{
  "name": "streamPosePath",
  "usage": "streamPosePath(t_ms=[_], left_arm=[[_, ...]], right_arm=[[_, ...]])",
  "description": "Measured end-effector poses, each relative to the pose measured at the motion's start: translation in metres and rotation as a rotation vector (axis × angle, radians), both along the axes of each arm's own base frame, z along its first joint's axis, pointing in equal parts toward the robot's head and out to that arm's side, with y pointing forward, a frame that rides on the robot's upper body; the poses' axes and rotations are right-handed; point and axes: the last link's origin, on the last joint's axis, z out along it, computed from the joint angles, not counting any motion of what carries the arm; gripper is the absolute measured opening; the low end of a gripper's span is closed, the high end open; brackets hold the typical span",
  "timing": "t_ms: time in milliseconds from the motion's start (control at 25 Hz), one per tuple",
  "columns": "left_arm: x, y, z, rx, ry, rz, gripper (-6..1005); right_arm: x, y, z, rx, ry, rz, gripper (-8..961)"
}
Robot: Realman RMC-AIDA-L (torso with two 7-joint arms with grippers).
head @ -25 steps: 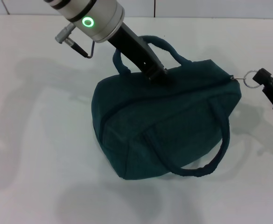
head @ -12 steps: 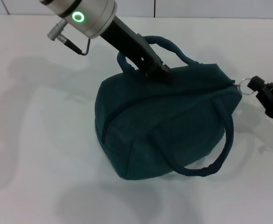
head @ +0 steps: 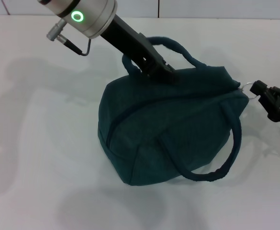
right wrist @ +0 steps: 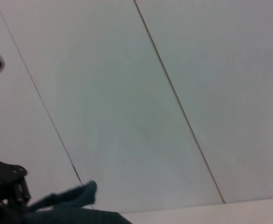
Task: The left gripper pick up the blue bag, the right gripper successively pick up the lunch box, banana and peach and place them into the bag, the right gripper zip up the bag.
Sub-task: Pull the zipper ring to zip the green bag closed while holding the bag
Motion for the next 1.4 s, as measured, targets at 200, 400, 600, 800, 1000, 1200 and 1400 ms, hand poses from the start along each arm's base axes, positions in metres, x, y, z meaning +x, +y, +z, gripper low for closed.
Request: streamPosePath(t_ms=[200, 400, 600, 800, 1000, 1200, 1400], left_arm=[[0.003, 0.005, -0.003, 0.046, -0.012, -0.009, 130], [0.016, 0.007, -0.006, 0.089, -0.032, -0.086, 146], [0.025, 0.01, -0.008, 0.107, -0.029, -0.121, 355], [0.029, 0.01, -0.018, 0.097, 0.005, -0.154, 602], [0.038, 0.008, -0.036, 0.072, 0.066, -0.207, 639], [0.043, 0.008, -0.046, 0.031, 0.109, -0.2, 677], [0.04, 0.009, -0.048, 0.034, 0.148, -0.186, 660]], right_arm=[[-0.007, -0.005, 0.006, 0.014, 0.042, 0.053, 17], [-0.009, -0.005, 0.006, 0.014, 0.049, 0.066, 16], [-0.011, -0.005, 0.005, 0.011, 0.053, 0.073, 16], [-0.011, -0.005, 0.005, 0.011, 0.056, 0.075, 16], [-0.012, -0.006, 0.005, 0.01, 0.06, 0.079, 16], [-0.012, -0.01, 0.006, 0.014, 0.071, 0.084, 16], [-0.01, -0.012, 0.005, 0.009, 0.075, 0.078, 16]])
